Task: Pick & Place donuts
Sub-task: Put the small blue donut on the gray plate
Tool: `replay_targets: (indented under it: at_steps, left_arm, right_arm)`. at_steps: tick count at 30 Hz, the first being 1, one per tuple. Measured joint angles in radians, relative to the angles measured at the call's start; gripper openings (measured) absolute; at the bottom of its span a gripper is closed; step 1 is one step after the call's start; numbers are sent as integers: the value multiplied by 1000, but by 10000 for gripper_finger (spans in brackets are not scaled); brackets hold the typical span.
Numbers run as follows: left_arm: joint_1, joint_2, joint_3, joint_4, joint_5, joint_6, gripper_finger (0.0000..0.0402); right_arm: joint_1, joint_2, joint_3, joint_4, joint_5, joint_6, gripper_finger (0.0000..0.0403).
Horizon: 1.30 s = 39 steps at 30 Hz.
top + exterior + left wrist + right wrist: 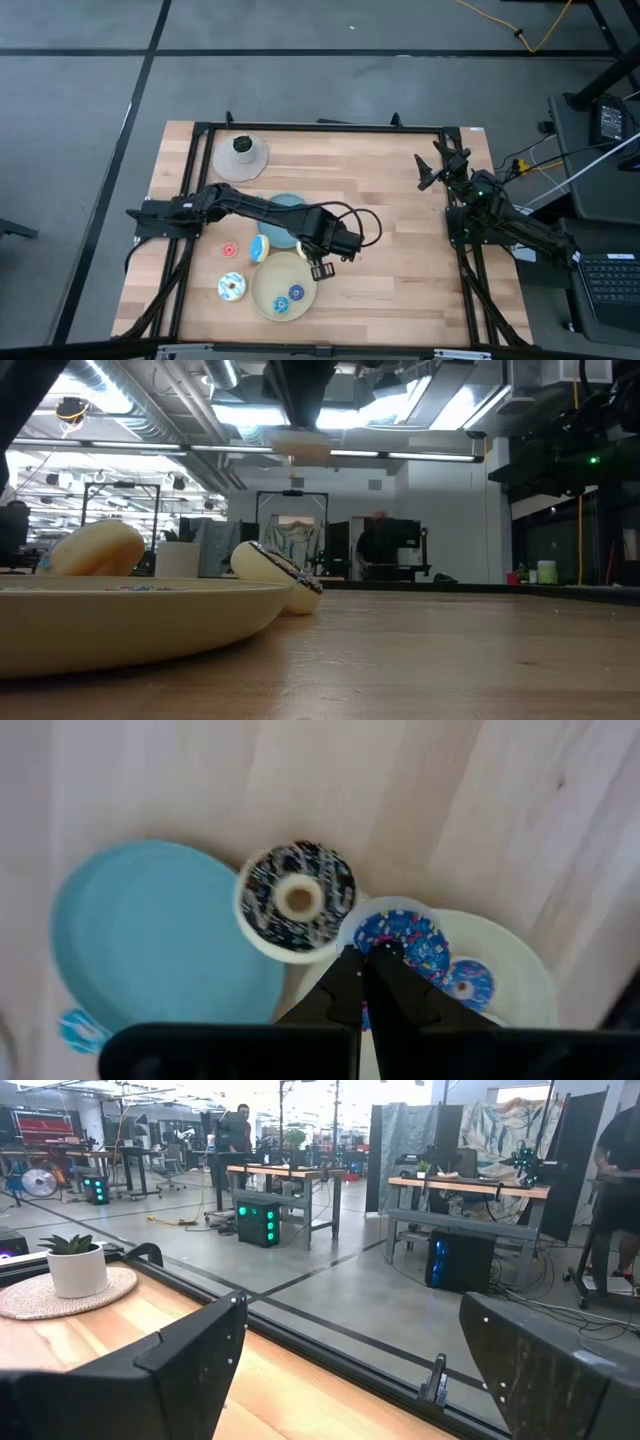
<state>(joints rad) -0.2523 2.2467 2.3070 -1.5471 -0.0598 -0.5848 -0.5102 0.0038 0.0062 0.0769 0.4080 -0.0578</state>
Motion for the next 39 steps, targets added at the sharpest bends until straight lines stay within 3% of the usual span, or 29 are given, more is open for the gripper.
replay_targets:
  at_steps: [8, 21, 39]
  left_arm:
    - [-29, -10, -108, 3, 79, -116, 2]
    - [-63, -31, -228, 94, 78, -200, 2]
    - [-68, -232, -632, 402, 107, -352, 3]
  right_arm:
    - [0, 0, 0, 0, 0, 0, 365]
    - [0, 0, 0, 0, 0, 0, 365]
    - [0, 1, 0, 0, 0, 0, 365]
